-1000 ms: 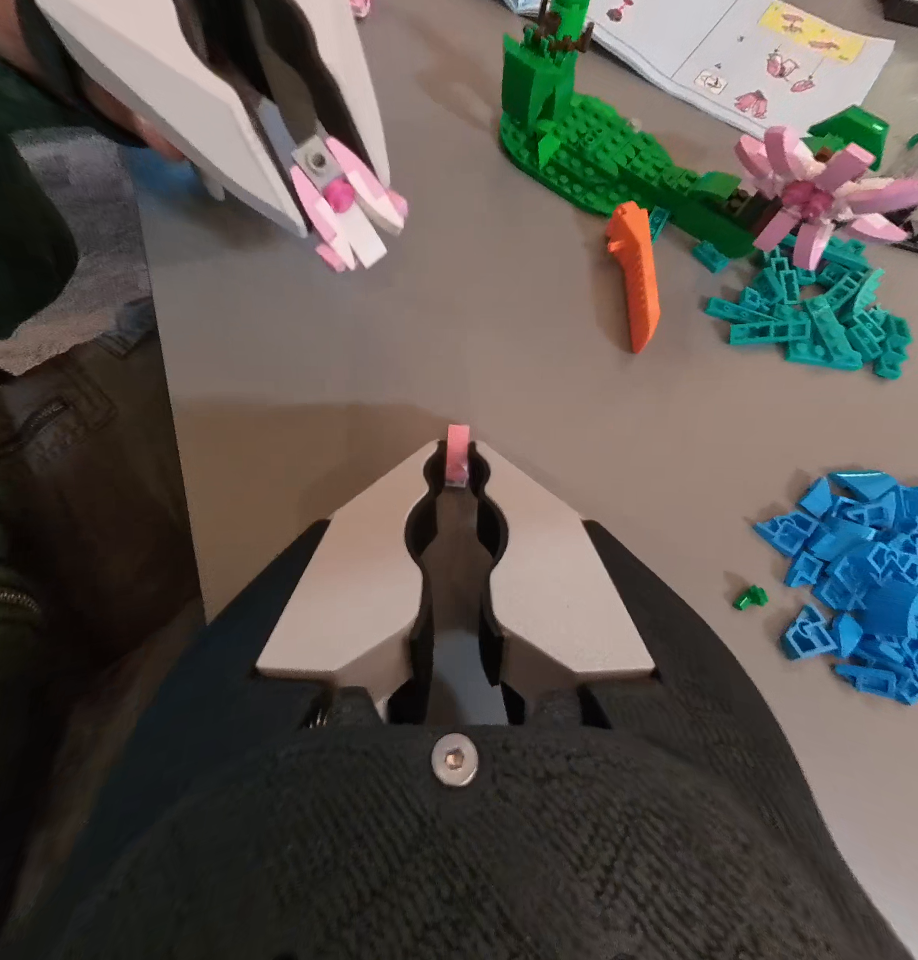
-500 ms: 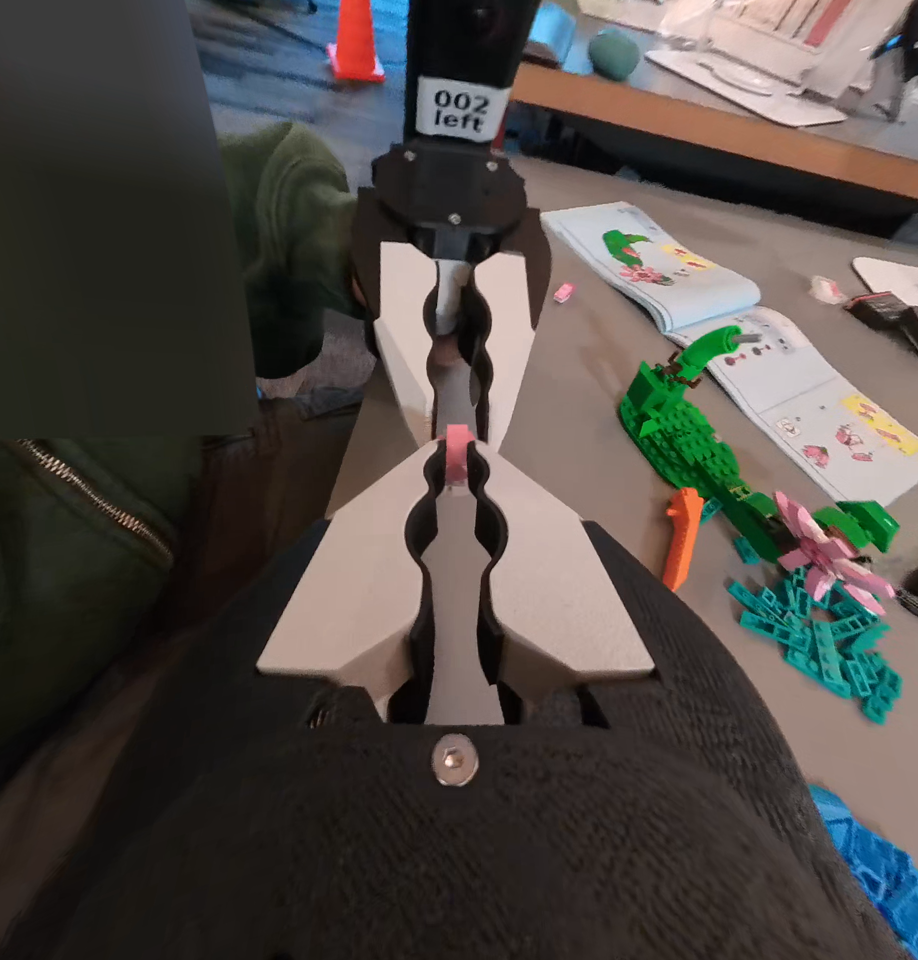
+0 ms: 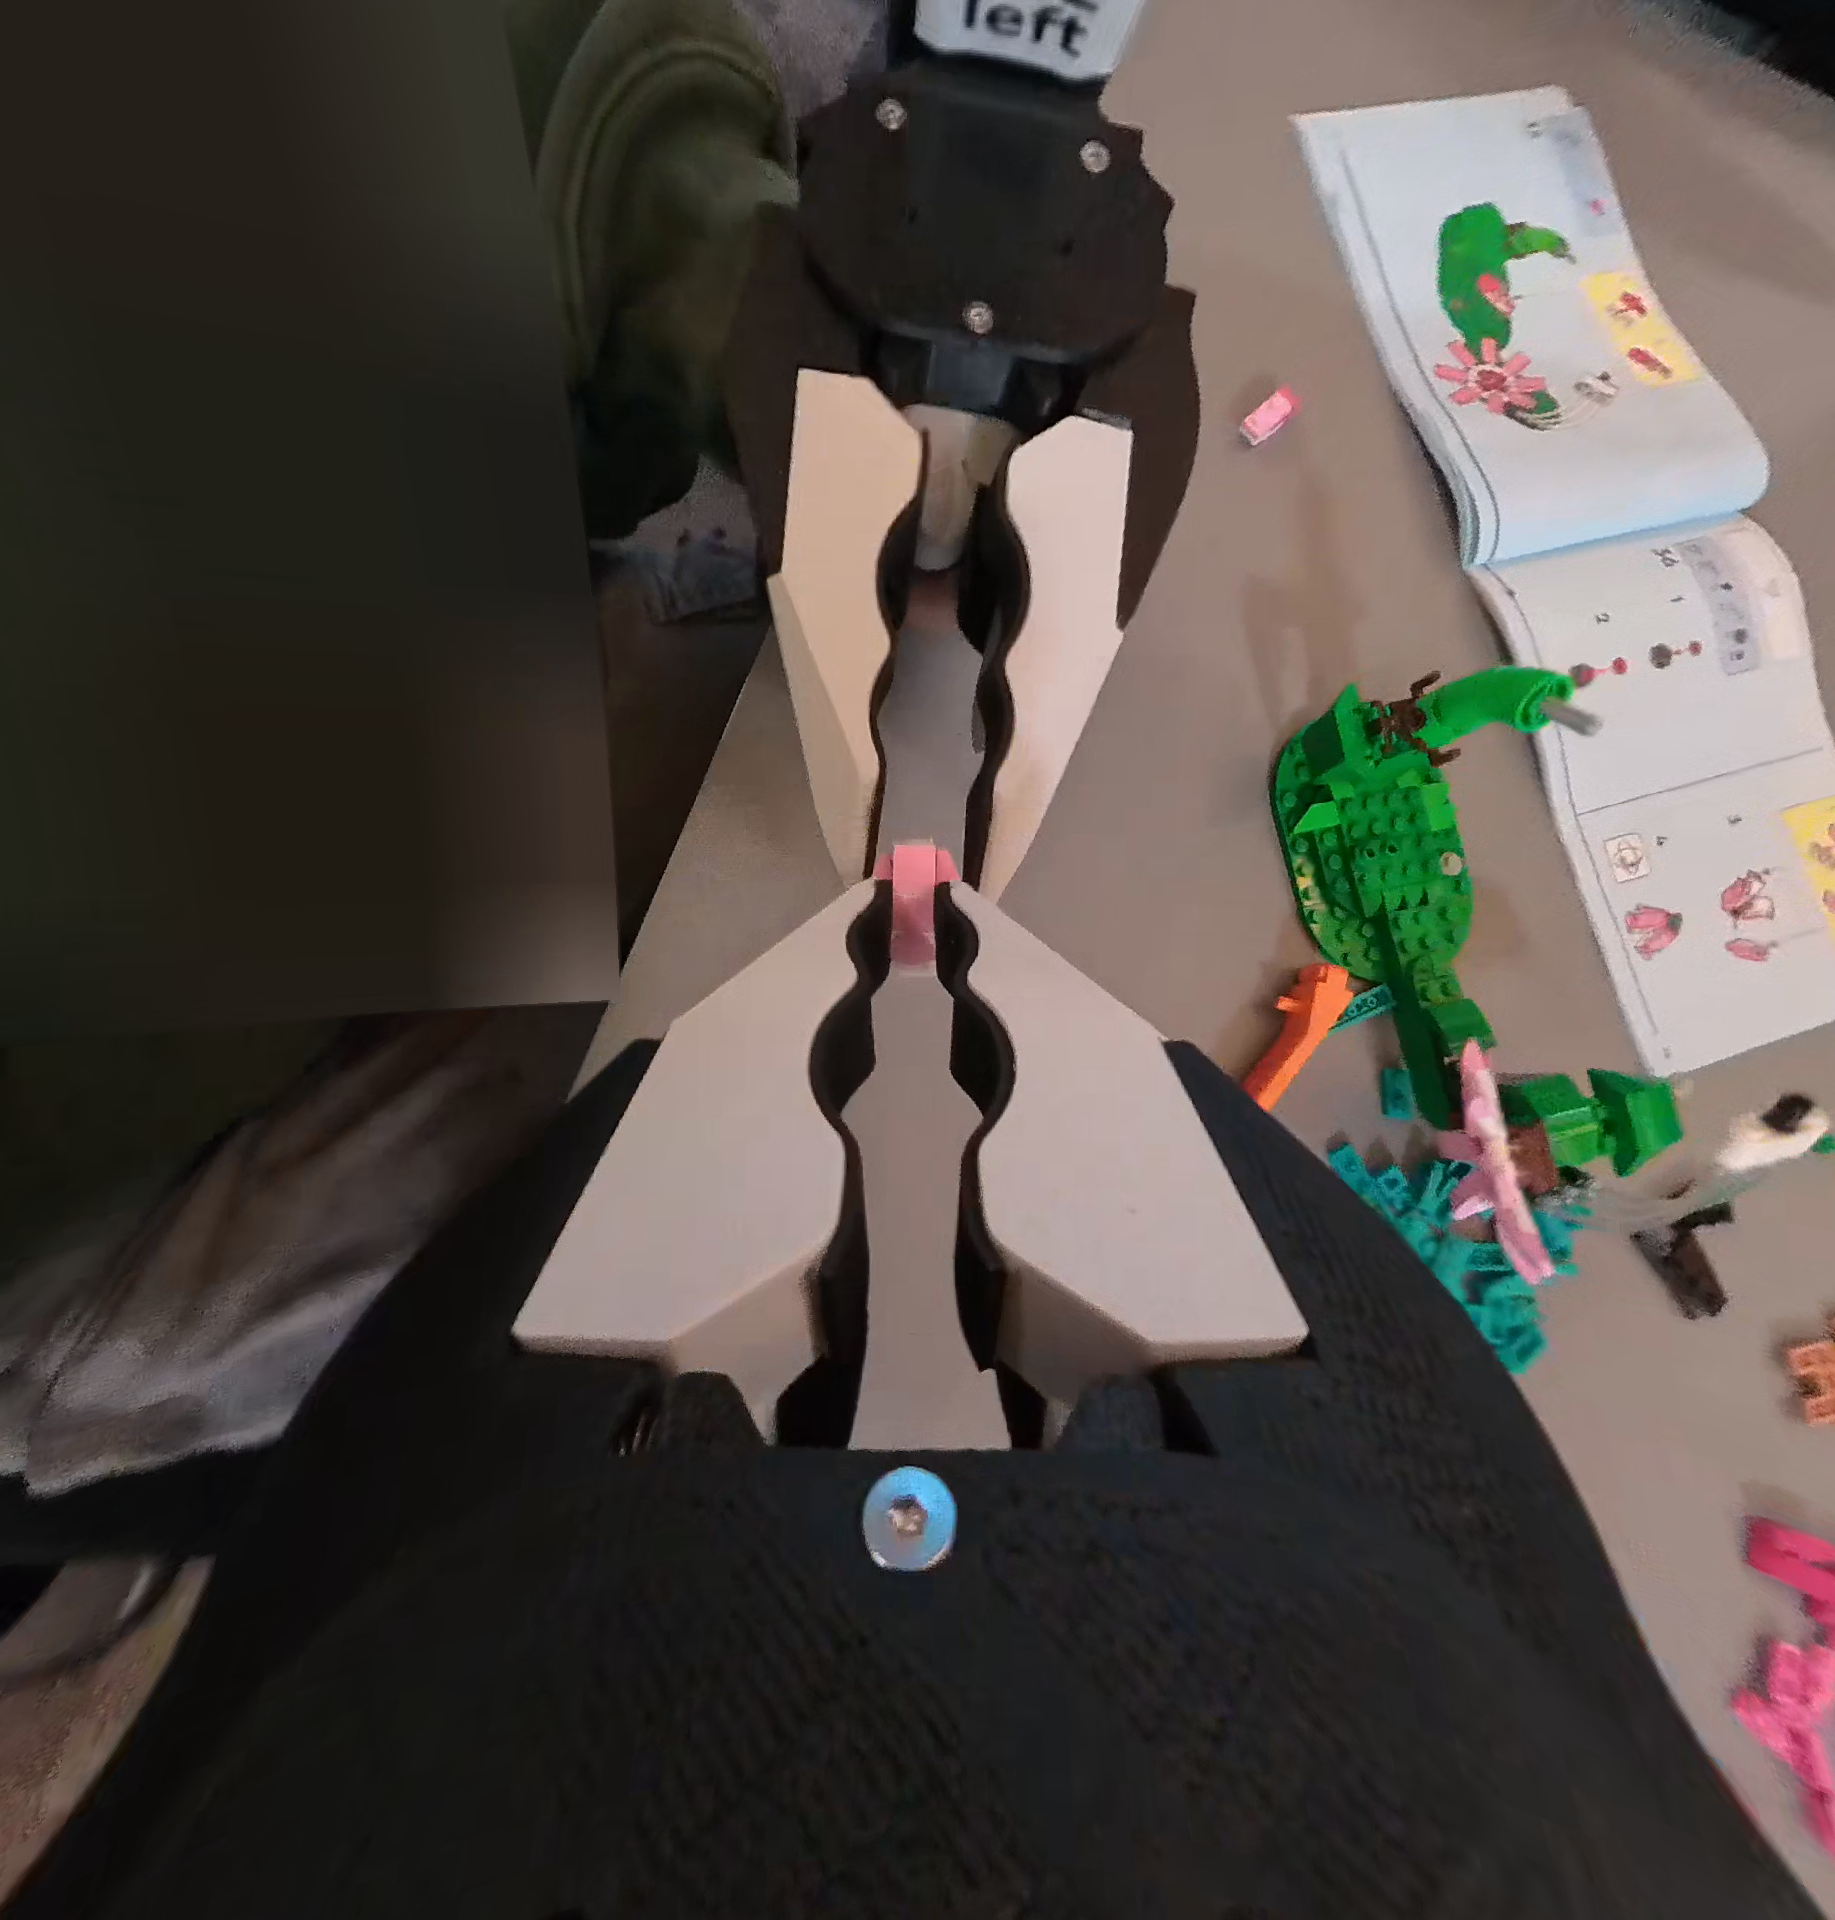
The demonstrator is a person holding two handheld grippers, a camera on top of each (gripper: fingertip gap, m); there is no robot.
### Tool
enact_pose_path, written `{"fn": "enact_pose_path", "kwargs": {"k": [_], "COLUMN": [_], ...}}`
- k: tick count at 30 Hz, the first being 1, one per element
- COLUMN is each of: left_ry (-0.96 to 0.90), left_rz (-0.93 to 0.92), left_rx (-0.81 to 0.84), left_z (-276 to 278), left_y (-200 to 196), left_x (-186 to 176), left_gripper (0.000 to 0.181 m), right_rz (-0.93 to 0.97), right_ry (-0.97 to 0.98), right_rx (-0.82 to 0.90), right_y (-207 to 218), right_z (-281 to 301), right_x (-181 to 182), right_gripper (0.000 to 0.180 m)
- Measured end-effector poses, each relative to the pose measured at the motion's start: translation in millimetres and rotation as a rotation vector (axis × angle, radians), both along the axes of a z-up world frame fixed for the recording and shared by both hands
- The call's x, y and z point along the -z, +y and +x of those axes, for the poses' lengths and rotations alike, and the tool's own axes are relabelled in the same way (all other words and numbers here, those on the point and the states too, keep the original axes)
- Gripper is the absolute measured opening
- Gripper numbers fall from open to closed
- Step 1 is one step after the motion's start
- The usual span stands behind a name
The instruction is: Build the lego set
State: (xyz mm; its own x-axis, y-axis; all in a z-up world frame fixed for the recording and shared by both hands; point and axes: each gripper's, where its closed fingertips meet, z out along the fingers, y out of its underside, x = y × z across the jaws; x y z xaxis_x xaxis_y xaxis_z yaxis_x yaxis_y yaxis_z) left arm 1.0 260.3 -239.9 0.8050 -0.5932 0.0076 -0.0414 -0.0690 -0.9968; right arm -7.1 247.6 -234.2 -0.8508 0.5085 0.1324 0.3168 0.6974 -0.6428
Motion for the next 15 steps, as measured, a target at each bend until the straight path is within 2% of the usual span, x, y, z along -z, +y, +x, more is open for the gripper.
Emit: {"fn": "enact_pose_path", "kwargs": {"k": [6,10,15], "left_ry": [-0.029,-0.027,-0.054], "left_rz": [0.007,0.002,0.010], "left_rx": [0.013,-0.010,-0.027], "left_z": [3.7,0.3,-2.1], "left_y": [-0.4,1.3,3.1], "left_x": [-3.2,-3.1,-6.5], "left_gripper": [0.018,0.017,0.017], "right_rz": [0.152,0.141,0.188], "right_ry": [-0.116,-0.230,-0.213], "right_rx": [-0.117,0.001,-0.007], "right_y": [-0.8,0.4,2.1], "right_z": [3.3,-0.4,-2.7], "right_x": [-1.1,-0.5,-2.9], "right_gripper": [0.006,0.006,0.006]}}
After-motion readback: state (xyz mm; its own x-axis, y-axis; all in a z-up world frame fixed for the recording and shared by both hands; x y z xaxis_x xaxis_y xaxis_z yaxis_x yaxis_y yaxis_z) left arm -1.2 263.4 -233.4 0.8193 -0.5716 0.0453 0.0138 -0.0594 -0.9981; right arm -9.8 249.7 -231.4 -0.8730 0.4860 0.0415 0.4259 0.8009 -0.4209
